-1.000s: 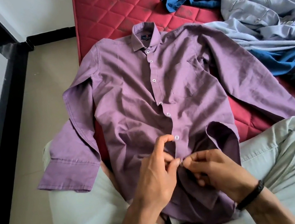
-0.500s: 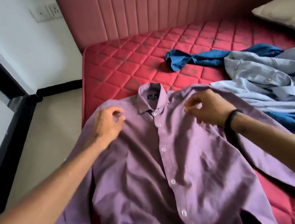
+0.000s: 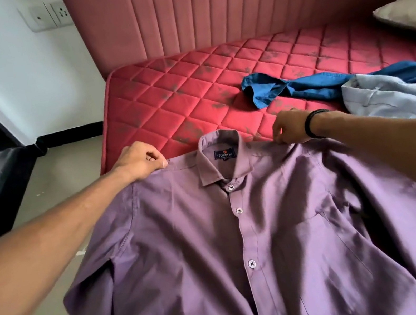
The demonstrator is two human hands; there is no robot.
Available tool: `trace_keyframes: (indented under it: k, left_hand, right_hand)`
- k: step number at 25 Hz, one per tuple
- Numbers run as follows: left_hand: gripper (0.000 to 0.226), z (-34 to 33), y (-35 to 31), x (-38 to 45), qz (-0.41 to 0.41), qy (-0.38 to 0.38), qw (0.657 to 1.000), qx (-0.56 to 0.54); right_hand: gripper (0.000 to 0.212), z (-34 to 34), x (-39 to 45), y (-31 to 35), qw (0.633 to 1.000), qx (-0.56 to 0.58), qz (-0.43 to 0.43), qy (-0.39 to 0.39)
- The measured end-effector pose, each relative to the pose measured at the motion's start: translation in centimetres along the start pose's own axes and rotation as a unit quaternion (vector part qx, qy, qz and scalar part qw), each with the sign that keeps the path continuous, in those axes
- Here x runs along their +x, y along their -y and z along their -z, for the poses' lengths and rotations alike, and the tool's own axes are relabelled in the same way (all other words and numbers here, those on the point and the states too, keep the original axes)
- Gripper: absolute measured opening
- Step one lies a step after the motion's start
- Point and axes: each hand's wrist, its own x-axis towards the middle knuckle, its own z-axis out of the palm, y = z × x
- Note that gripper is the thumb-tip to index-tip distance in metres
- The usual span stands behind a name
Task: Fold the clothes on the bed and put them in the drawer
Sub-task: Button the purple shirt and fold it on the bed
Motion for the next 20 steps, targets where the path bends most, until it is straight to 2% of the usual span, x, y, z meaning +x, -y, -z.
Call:
trace_keyframes:
  k: [1,3,5,7,8,10,12,15,17,19,20]
  left_hand:
    - [0.003,0.6,-0.2,-0.3,-0.004,-0.021,1.000,0.002]
    - [0.010,2.0,-0.8,-1.2,-0.032,-0.078,0.996,0.001]
    - [0.011,4.5,-1.9,-2.5,-0.092,-0.129,0.987,0.009]
    - [0.011,8.1,-3.7,-4.2,-0.145,-0.158,0.977,0.022]
    - [0.019,10.3,-4.8,-5.2,-0.160,-0.161,0.974,0.018]
    - [0.037,15.7,-7.3,-7.7,-0.186,-0.151,0.971,0.023]
    - [0.042,21.6,-10.0,-11.1,-0.194,-0.149,0.968,0.052]
    - [0.052,29.4,-13.8,-15.8,-0.207,-0.204,0.952,0.097]
    - [0.060,35.0,-16.8,-19.5,-0.222,-0.273,0.929,0.113]
    - [0.055,39.9,-19.6,-23.0,-0.241,-0.313,0.913,0.103]
    - [0.051,41.8,-21.2,-24.7,-0.245,-0.313,0.911,0.106]
  right_hand:
    - [0.018,0.3,-0.4,-0.2,1.000,0.018,-0.004,-0.017]
    - [0.020,1.3,-1.8,-0.6,0.996,0.059,-0.021,-0.060]
    - [0.016,2.8,-3.8,-0.8,0.984,0.111,-0.033,-0.136]
    - [0.016,5.3,-6.3,-0.5,0.968,0.130,-0.044,-0.211]
    - [0.019,6.9,-7.8,-0.2,0.961,0.128,-0.046,-0.240]
    - [0.033,11.6,-11.8,0.4,0.948,0.118,-0.013,-0.294]
    - [0.047,17.3,-17.6,1.3,0.940,0.105,0.048,-0.321]
    - [0.056,25.6,-26.2,1.8,0.938,0.078,0.103,-0.321]
    - [0.042,31.4,-30.9,0.7,0.926,0.058,0.104,-0.358]
    - [0.021,36.5,-34.5,-1.0,0.903,0.100,0.092,-0.407]
    - [0.021,38.6,-35.6,-1.5,0.900,0.110,0.067,-0.416]
